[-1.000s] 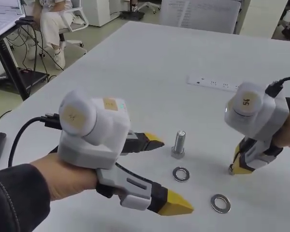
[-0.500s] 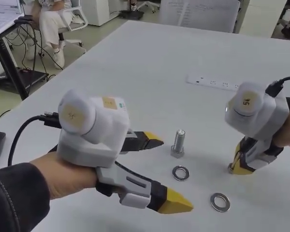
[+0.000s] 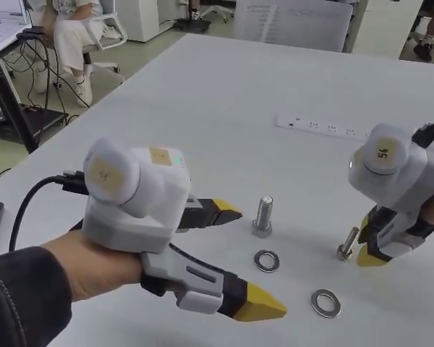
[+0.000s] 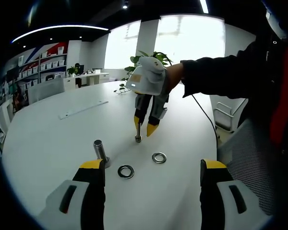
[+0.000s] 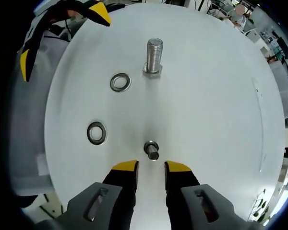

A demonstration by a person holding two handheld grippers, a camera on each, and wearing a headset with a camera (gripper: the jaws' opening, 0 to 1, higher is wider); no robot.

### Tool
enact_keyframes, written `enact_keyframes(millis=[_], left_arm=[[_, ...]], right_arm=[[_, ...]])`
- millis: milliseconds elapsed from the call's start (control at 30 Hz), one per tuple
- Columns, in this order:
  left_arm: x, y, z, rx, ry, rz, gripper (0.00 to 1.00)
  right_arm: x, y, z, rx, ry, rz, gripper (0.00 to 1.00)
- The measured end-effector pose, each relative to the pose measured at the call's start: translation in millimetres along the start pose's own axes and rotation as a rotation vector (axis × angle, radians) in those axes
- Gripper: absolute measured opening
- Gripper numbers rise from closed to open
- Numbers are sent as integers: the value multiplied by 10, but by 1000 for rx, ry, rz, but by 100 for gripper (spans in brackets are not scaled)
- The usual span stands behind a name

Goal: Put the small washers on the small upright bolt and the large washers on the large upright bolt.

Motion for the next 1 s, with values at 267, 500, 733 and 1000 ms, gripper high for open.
enact_keyframes(millis=[267, 500, 733, 1000], left_arm=[[-6, 14, -1, 1, -5, 4, 81], [-13, 22, 0, 0, -8, 7, 81], [-14, 13, 0, 3, -11, 7, 81], [-14, 12, 1, 4, -12, 9, 81]], right_arm=[[79, -130, -32, -2, -3, 27, 25], [190, -200, -59, -8, -3, 44, 26], [323, -217, -78, -9, 2, 46, 26], [431, -130, -105, -36, 12, 36, 26]])
Point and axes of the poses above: the centre of the closed fingertips' face, and the gripper's own axes: z roughly forward along the fingers, x roughly to its left, y roughly out of its top, the point moved 4 cm from there along -z, roughly backward along the fingers, and after that the axes turned 2 degrees about z, right-handed, at the moved point
